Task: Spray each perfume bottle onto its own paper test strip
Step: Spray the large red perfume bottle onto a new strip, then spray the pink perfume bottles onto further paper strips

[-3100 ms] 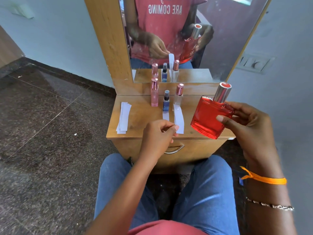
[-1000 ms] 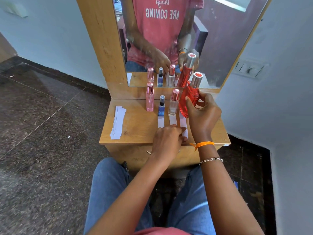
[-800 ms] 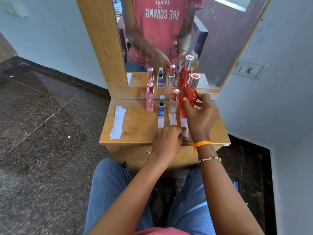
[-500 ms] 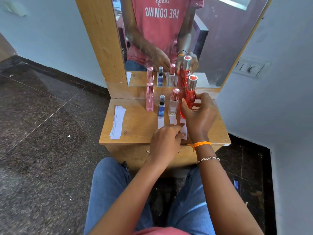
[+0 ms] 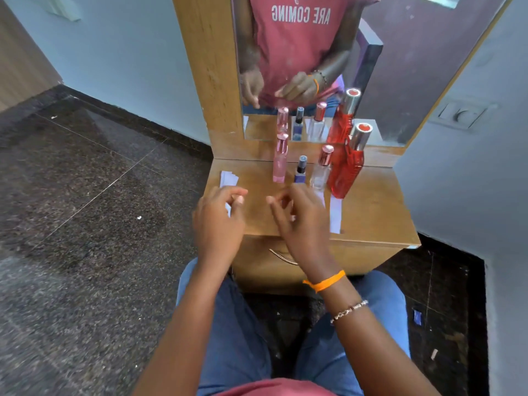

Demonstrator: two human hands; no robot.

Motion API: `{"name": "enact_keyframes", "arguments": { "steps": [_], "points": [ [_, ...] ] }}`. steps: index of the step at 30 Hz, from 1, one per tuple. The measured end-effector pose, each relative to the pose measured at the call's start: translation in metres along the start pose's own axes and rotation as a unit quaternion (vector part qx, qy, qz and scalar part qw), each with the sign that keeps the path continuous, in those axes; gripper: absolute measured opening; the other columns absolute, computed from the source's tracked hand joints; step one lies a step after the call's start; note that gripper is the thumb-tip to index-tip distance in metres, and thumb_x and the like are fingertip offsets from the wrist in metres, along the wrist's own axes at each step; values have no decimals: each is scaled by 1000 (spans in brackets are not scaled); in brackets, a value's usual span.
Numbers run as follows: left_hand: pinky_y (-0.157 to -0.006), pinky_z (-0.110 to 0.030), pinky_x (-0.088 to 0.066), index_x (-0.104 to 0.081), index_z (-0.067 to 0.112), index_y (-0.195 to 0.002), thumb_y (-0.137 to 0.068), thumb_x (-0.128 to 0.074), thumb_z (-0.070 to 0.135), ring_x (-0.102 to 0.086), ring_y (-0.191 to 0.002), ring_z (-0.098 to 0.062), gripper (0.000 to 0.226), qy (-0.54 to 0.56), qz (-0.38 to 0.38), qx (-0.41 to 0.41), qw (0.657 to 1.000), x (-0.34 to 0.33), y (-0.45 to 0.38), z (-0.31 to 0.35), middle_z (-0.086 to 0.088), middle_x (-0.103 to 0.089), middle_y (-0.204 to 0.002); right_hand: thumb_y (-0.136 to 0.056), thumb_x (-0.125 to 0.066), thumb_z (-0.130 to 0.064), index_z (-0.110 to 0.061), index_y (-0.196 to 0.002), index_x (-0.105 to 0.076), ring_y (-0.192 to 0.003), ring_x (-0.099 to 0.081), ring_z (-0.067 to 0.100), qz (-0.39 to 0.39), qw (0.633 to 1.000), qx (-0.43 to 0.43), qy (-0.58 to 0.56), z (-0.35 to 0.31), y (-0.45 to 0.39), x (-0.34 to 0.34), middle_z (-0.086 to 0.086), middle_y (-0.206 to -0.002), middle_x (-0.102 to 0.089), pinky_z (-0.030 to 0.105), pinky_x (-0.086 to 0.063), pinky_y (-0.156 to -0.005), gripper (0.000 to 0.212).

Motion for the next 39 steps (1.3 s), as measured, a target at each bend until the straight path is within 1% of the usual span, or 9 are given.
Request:
{"name": "enact_keyframes", "arguments": {
  "steps": [2, 5, 8, 14, 21, 25, 29, 34, 39],
  "points": [
    [-86, -46, -44, -65, 21, -105, -84, -58, 9, -57, -92, -29, 26, -37, 4, 34, 999, 10, -6, -16, -2, -58, -96, -85, -66, -14, -10, -85, -63, -74, -55, 17, -94, 995, 1, -26, -9, -4, -27, -1, -86, -59, 22, -38, -63, 5],
    [-91, -48, -40, -59, 23, -120, -85, -61, 13, -55, -95, -29, 36, -67, -24, 57, 996, 15, -10, -33, -2, -55, -100, -87, -62, -9, -2, -112, -62, -90, -60, 30, -187, 982, -11, -9, -12, -20, -60, 14, -115, -58, 30, -46, -76, 26],
    [-93, -47, -34, -51, 30, -130, -88, -60, 19, -51, -104, -26, 45, -89, -65, 60, 992, 11, -10, -40, -2, -54, -107, -92, -58, -16, -3, -131, -51, -105, -56, 35, -235, 971, -13, 37, -9, -34, -80, 17, -126, -50, 40, -47, -87, 42],
    [-94, -46, -31, -52, 36, -127, -91, -55, 25, -43, -111, -27, 38, -124, -94, 63, 986, 6, -11, -45, -1, -51, -114, -92, -57, -18, -7, -125, -57, -97, -58, 34, -264, 955, 12, 132, -4, -43, -93, 15, -121, -48, 31, -39, -70, 34],
    [-92, -44, -32, -52, 34, -127, -91, -55, 23, -42, -109, -26, 38, -116, -97, 72, 986, 6, -12, -47, 0, -53, -112, -89, -60, -16, -11, -115, -65, -96, -59, 30, -246, 964, -3, 96, -7, -44, -91, 12, -112, -54, 35, -44, -72, 26],
    [-91, -43, -31, -53, 32, -125, -91, -55, 23, -42, -110, -26, 35, -110, -98, 75, 986, 5, -12, -47, 1, -53, -112, -85, -64, -14, -21, -99, -70, -79, -56, 15, -207, 977, -37, 26, -5, -38, -91, 0, -95, -61, 24, -34, -56, 17],
    [-92, -44, -32, -52, 34, -125, -90, -55, 24, -42, -111, -25, 36, -99, -94, 74, 988, 6, -12, -49, 2, -53, -113, -83, -66, -11, -21, -100, -66, -66, -50, 1, -155, 980, -100, -71, -5, -38, -91, -10, -83, -61, 20, -35, -56, 20],
    [-89, -42, -31, -54, 32, -122, -89, -58, 22, -44, -109, -25, 35, -71, -84, 77, 991, 5, -13, -49, 4, -55, -109, -83, -65, -3, -13, -91, -62, -75, -59, 14, -136, 970, -138, -147, -8, -39, -88, -5, -80, -63, 33, -47, -69, 13],
    [-92, -43, -27, -50, 26, -127, -93, -49, 20, -48, -110, -23, 34, 0, -34, 84, 996, 7, -11, -50, 1, -56, -114, -84, -63, 3, -8, -82, -55, -71, -53, -1, -87, 960, -141, -224, -10, -39, -70, -6, -77, -57, 14, -45, -68, 14]
  ]
}}
Point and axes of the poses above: each hand's wrist, its own y-axis away from the middle knuckle, its own x-axis out of the back of the hand, z = x × y, the point moved 2 cm from there along -y, towards the middle knuckle
